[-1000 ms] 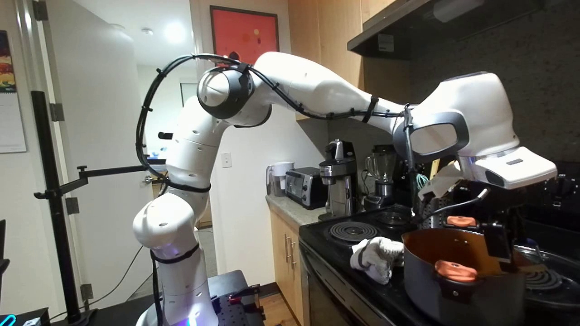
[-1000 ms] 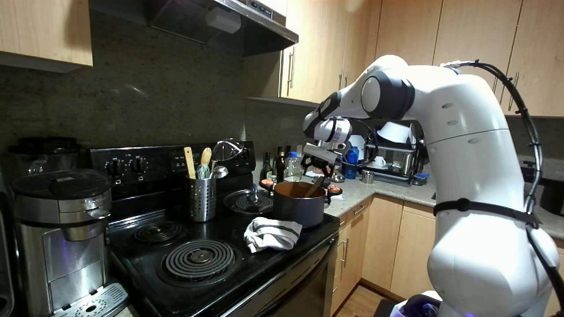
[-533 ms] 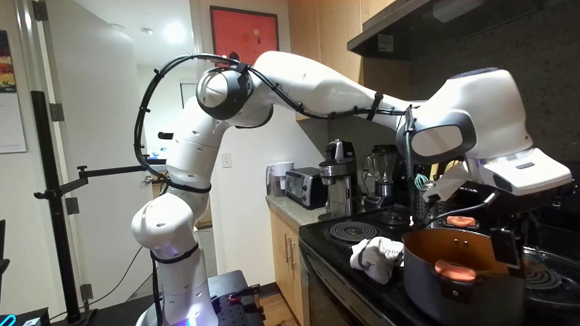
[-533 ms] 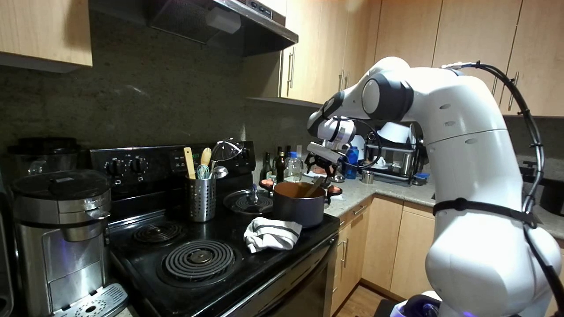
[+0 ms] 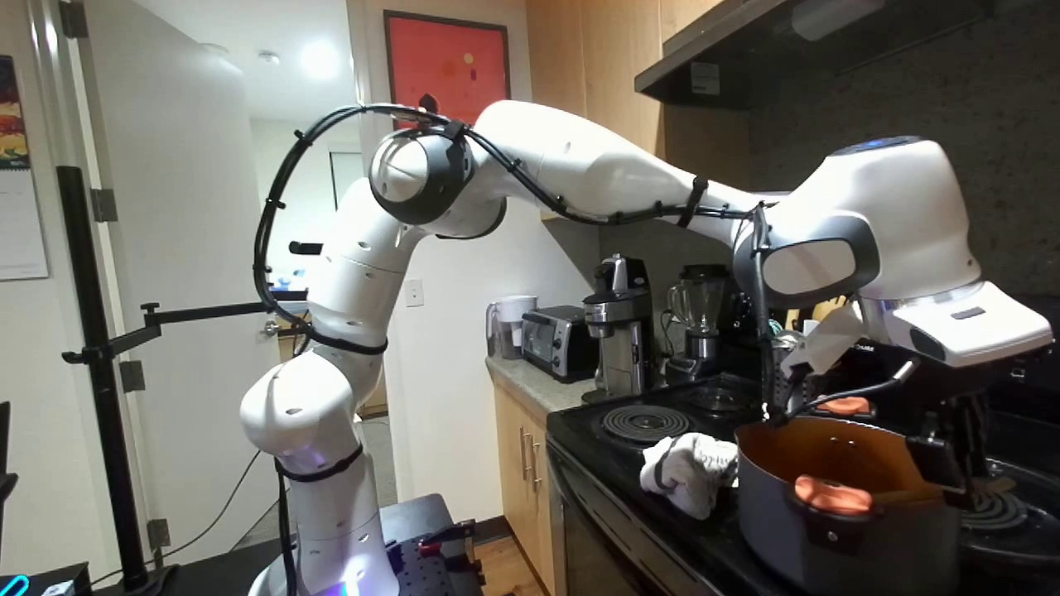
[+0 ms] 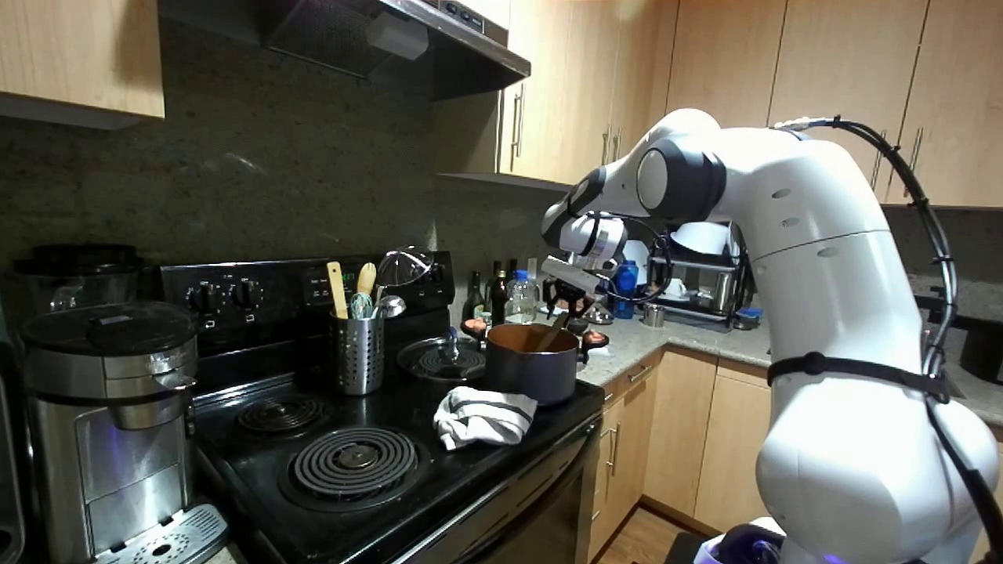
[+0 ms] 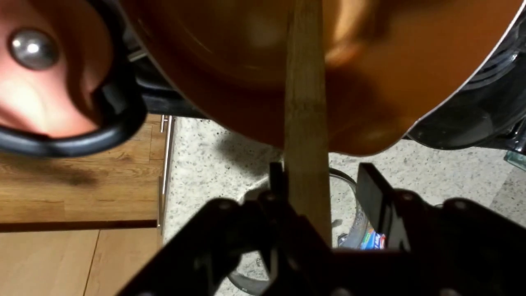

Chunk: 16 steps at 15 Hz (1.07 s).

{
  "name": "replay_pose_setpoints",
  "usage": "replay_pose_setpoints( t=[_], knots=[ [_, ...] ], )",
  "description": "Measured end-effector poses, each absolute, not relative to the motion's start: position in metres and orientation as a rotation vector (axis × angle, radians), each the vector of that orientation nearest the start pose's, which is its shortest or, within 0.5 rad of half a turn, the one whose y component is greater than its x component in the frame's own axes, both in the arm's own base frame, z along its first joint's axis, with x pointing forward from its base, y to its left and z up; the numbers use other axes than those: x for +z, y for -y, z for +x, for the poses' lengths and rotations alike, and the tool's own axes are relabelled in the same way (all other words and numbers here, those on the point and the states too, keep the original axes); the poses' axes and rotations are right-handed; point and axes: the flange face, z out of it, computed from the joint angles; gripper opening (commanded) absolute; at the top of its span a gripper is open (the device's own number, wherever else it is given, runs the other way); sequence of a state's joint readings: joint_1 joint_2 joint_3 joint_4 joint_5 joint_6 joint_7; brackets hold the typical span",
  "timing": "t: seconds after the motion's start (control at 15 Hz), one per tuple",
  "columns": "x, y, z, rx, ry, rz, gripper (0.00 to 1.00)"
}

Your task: Place the wooden spoon in the utensil holder

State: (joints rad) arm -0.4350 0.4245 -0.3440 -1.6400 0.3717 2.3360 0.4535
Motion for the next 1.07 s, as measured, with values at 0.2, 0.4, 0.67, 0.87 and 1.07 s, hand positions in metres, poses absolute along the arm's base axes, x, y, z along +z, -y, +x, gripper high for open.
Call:
replay_pose_setpoints(
  t=[0.2, 0.4, 0.67, 0.87, 1.07],
  knots=[
    [0.415, 0.460, 0.522, -0.498, -1.918, -2.282, 0.07],
    [0.421, 0.459, 0.525, -0.529, -1.909, -2.282, 0.07],
    [0.438, 0.453, 0.530, -0.577, -1.880, -2.280, 0.07],
    [0.453, 0.446, 0.533, -0.616, -1.836, -2.295, 0.07],
    [0.472, 0.439, 0.537, -0.684, -1.769, -2.329, 0.07]
  ],
)
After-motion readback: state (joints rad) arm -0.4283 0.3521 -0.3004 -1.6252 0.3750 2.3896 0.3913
